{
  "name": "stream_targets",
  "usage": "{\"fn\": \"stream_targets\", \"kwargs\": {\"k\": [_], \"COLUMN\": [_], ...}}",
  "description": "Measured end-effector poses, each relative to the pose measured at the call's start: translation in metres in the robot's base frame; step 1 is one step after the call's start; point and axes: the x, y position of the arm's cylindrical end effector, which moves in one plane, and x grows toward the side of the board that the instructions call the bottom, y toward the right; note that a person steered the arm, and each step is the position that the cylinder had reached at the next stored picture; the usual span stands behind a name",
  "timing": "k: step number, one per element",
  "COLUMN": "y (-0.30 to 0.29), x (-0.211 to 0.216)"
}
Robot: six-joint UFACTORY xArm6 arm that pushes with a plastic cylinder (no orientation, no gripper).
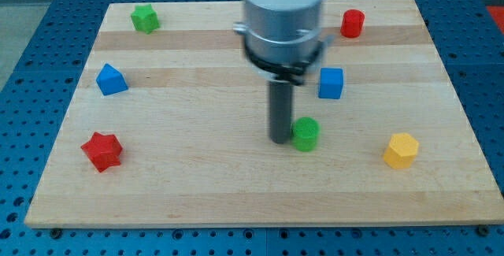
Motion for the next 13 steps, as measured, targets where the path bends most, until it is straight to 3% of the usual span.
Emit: {"fn": "stream_targets", "kwargs": {"k": [1, 3, 4, 5, 7, 8, 9, 10, 11, 12, 13], "y": [0.089, 0.121, 0.184, 0.21, 0.197, 0.145, 0.143, 0.13, 0.059, 0.024, 0.106], "x": [0.015, -0.004, -0.005, -0.004, 0.023, 0.042, 0.067, 0.067, 0.036, 0.036, 0.034]}}
